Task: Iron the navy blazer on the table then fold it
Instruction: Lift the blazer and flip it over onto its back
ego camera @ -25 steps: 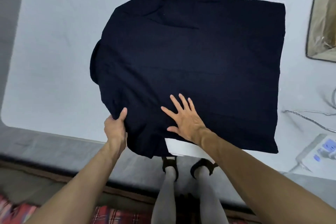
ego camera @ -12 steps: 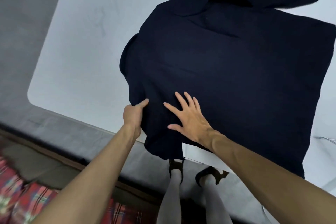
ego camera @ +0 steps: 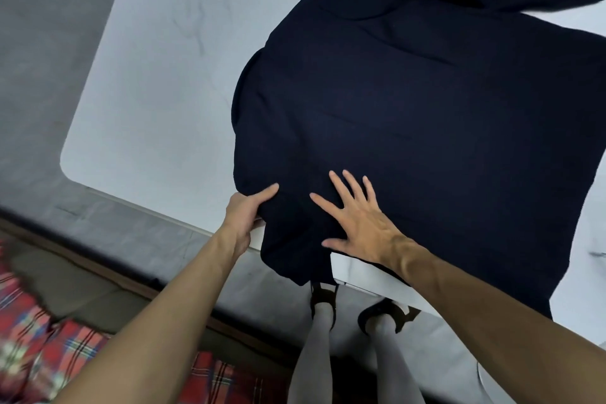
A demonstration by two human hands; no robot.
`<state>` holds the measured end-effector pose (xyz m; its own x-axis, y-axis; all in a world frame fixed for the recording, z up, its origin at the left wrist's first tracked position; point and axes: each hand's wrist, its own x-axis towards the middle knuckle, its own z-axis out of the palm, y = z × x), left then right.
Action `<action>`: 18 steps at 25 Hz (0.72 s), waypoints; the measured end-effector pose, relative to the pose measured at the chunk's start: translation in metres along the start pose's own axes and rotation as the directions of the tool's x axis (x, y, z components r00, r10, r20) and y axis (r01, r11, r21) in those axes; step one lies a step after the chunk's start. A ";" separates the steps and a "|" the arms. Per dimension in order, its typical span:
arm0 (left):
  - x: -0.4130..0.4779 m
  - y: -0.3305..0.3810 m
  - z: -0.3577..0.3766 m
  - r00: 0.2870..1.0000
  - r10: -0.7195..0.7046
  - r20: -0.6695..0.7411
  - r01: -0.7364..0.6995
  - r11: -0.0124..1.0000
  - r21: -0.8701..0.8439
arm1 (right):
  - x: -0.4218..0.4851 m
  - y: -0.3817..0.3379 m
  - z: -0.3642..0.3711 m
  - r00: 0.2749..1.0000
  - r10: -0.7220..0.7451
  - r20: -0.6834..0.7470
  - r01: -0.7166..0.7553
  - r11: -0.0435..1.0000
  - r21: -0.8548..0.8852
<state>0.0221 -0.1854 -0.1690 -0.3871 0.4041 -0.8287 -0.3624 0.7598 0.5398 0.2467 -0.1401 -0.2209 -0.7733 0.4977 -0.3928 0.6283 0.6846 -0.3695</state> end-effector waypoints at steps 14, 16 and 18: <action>-0.026 -0.064 -0.007 0.994 0.036 0.103 -0.065 0.956 0.287 | -0.053 0.001 -0.005 0.991 -0.093 -0.096 0.111 0.973 0.201; -0.028 -0.074 -0.008 0.984 -0.070 0.162 0.035 0.977 0.210 | -0.033 -0.018 -0.007 0.978 0.071 -0.194 -0.009 0.953 0.303; -0.031 -0.076 -0.007 0.951 -0.190 0.245 0.179 0.982 0.067 | -0.016 -0.025 -0.002 0.982 0.157 -0.101 -0.132 0.967 0.219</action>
<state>0.0562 -0.2591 -0.1829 -0.0917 0.3641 -0.9268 -0.3687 0.8522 0.3713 0.2432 -0.1636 -0.2039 -0.6694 0.6503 -0.3591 0.7283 0.4791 -0.4900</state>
